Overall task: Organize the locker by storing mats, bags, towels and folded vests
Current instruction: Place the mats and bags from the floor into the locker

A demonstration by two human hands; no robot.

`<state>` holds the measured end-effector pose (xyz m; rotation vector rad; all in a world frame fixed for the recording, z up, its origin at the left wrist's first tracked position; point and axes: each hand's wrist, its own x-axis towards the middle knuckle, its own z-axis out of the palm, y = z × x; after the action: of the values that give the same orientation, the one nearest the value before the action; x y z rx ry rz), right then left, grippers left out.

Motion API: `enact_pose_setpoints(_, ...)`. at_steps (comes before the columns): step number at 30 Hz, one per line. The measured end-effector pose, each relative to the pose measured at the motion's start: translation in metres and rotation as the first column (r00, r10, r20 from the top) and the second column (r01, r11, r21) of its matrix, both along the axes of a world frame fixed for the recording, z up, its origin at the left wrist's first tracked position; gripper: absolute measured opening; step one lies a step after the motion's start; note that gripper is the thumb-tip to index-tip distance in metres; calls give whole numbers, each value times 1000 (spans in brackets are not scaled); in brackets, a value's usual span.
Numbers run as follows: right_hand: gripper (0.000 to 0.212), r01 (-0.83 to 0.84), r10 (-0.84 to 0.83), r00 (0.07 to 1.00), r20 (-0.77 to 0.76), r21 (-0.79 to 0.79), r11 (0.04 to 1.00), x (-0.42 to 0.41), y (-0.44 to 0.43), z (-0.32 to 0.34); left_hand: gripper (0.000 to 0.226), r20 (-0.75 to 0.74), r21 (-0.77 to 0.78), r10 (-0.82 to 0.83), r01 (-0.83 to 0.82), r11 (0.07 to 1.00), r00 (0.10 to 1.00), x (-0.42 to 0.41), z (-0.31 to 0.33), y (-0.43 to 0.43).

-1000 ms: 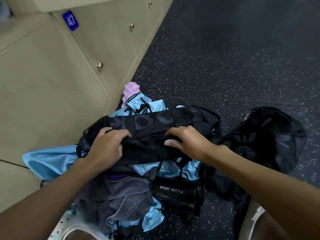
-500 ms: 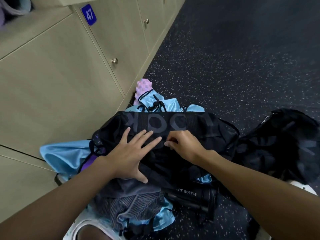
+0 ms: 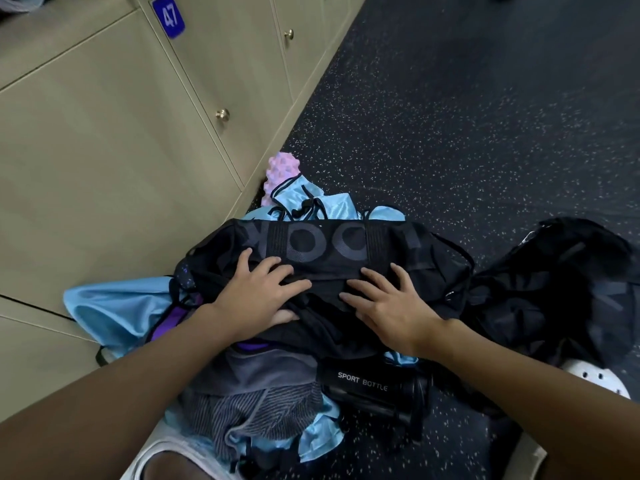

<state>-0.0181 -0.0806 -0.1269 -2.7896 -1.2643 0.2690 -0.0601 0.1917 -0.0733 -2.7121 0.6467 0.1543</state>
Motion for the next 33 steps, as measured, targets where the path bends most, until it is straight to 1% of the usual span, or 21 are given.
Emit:
enact_pose_setpoints(2,74,-30,25,995,-93,-51,998,-4,-9,2,55,8,-13,10,-10,1000,1000,3,3,0)
enact_pose_setpoints(4,94,-72,65,993,-97,-75,995,-7,-13,5,46,-1,-51,35,-35,998,999,6,5,-1)
enact_pose_setpoints(6,104,-120,113,991,-65,-125,985,-7,-13,2,46,-41,-85,97,-100,991,994,10,8,-2)
enact_pose_setpoints(7,104,-127,125,992,-24,-146,981,-5,-12,1,49,-62,-112,119,-125,986,991,12,9,-2)
enact_pose_setpoints(8,100,-98,99,995,2,-153,983,-3,-12,-1,48,-80,-156,141,-153,976,987,13,9,-2)
enact_pose_setpoints(11,80,10,1,995,97,-110,994,14,-15,-3,36,-134,-281,201,-231,931,970,16,11,4)
enact_pose_setpoints(13,73,54,-45,995,88,-100,994,21,-16,0,26,-156,-335,204,-246,909,966,18,12,9)
enact_pose_setpoints(15,70,78,-75,997,35,-90,993,27,-16,0,20,-184,-343,220,-272,899,958,19,15,10)
enact_pose_setpoints(16,71,87,-87,996,3,-98,991,29,-15,1,20,-205,-323,234,-291,901,951,21,16,8)
enact_pose_setpoints(18,74,72,-72,997,3,-107,992,34,-14,-1,25,-236,-255,267,-325,911,934,24,21,-2)
enact_pose_setpoints(20,67,47,-47,999,8,-139,989,38,-13,-3,46,-243,-184,282,-330,926,928,25,24,-14)
enact_pose_setpoints(21,64,44,-43,999,9,-127,991,40,-13,-5,56,-232,-150,277,-316,937,932,24,25,-20)
enact_pose_setpoints(24,66,45,-43,999,25,-77,996,44,-9,-5,76,-211,-103,239,-265,959,948,19,24,-30)
enact_pose_setpoints(25,69,53,-52,999,14,-60,997,46,-7,-5,83,-221,-77,232,-254,964,947,18,22,-31)
enact_pose_setpoints(27,75,120,-121,989,-86,-16,993,51,-3,-3,97,-225,23,235,-236,971,945,20,17,-28)
enact_pose_setpoints(29,74,203,-194,959,-205,27,979,56,2,-1,99,-196,101,267,-252,963,943,25,13,-23)
enact_pose_setpoints(33,57,270,-242,932,-269,68,961,54,7,-3,89,-112,118,292,-279,953,950,31,8,-14)
